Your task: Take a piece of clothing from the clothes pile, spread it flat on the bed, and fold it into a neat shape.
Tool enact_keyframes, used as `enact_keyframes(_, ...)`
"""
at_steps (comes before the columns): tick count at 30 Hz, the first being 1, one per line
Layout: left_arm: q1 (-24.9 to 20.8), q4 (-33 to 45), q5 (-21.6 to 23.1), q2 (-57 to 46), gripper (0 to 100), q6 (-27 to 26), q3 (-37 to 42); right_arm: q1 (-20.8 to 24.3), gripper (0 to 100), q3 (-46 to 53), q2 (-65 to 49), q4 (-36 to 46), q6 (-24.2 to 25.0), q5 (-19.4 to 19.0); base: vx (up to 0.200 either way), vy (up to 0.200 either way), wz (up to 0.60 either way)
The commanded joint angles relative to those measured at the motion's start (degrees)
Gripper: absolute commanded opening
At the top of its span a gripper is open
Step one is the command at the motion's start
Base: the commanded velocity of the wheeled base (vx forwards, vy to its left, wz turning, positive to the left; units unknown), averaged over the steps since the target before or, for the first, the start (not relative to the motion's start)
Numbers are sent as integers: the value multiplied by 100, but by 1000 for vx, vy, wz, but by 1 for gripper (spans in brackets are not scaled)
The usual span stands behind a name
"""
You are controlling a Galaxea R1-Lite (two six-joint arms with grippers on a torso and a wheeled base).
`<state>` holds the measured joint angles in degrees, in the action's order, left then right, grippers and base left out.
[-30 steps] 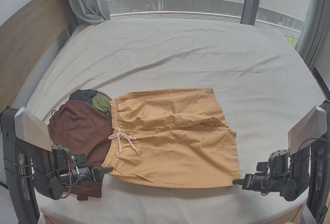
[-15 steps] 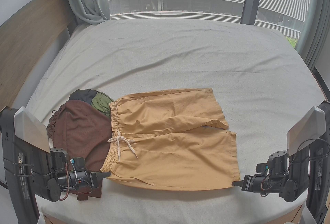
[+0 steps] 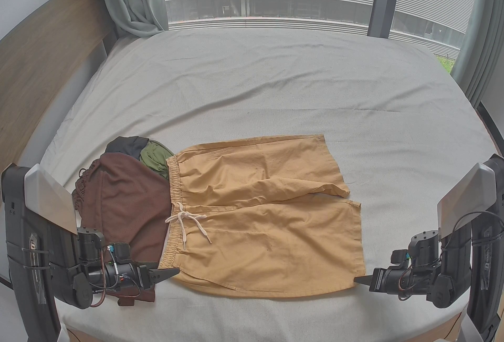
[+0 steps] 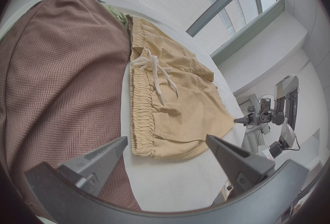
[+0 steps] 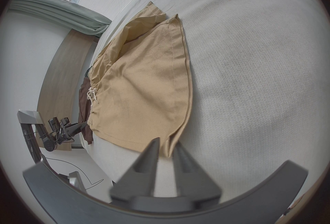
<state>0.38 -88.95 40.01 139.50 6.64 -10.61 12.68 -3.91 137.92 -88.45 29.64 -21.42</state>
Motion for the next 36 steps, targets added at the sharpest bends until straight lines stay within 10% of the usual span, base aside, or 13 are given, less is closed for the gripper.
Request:
enact_keyframes(1,6,-8,7,25,100,4,-12,-37,100,-4,-55,-5,-2,-3,0,0,0)
enact_keyframes(30,-20,-8,-11,420,100,39,-152,-160,100,-180,-11,-14,-2,103,0,0,0)
enact_keyframes(31,-20,-8,-20,482,0,48,-258,-160,100,-198,-11,-14,-2,103,0,0,0)
enact_keyframes(36,-3,-8,-11,561,0,56,-381,-152,100,-206,-29,-14,-2,103,0,0,0)
